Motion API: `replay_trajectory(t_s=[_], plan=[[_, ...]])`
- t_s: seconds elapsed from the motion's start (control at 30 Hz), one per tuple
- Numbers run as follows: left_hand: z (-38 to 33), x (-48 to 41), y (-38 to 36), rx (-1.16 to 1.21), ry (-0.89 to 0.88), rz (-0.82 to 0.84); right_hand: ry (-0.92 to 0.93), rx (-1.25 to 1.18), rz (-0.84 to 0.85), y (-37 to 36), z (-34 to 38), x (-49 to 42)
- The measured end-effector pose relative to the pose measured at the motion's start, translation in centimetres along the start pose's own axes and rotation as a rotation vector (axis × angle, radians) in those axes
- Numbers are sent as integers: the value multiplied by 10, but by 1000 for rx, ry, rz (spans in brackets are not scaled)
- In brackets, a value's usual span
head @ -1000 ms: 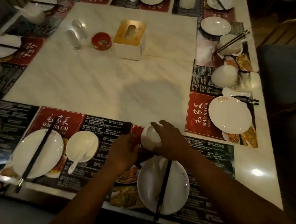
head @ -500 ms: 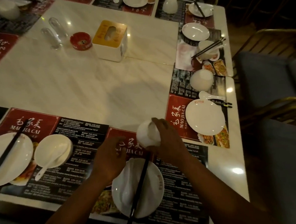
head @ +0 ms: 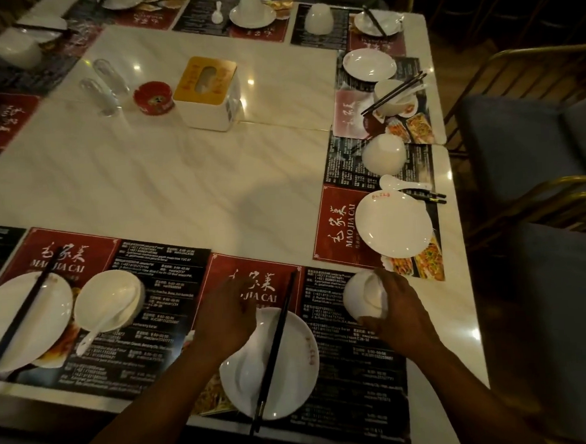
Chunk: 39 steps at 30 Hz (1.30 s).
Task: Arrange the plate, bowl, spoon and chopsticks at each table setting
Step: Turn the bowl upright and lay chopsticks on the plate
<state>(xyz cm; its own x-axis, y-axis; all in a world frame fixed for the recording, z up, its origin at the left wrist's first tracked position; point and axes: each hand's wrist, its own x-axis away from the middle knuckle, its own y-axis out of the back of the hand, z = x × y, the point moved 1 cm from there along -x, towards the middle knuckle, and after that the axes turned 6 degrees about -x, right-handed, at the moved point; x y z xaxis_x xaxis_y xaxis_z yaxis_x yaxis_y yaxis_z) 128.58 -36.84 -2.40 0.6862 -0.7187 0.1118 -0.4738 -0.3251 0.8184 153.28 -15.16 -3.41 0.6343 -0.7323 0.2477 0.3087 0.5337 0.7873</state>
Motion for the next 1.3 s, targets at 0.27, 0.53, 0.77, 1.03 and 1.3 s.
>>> replay_trajectory(t_s=[0.27,0.53,0.77,1.03,1.3], plan=[[29,24,6,15,166,56,-69,78,47,5,11,-2],[27,34,-2,-21,129,74,116,-114,100,-37,89,40],[26,45,-6,-82,197,241,-15,-171,191,-98,114,56],[10,43,-18,-52,176,246,31,-103,168,-100,109,62],[14,33,-6,38,187,206,12,-288,111,-89,112,65]])
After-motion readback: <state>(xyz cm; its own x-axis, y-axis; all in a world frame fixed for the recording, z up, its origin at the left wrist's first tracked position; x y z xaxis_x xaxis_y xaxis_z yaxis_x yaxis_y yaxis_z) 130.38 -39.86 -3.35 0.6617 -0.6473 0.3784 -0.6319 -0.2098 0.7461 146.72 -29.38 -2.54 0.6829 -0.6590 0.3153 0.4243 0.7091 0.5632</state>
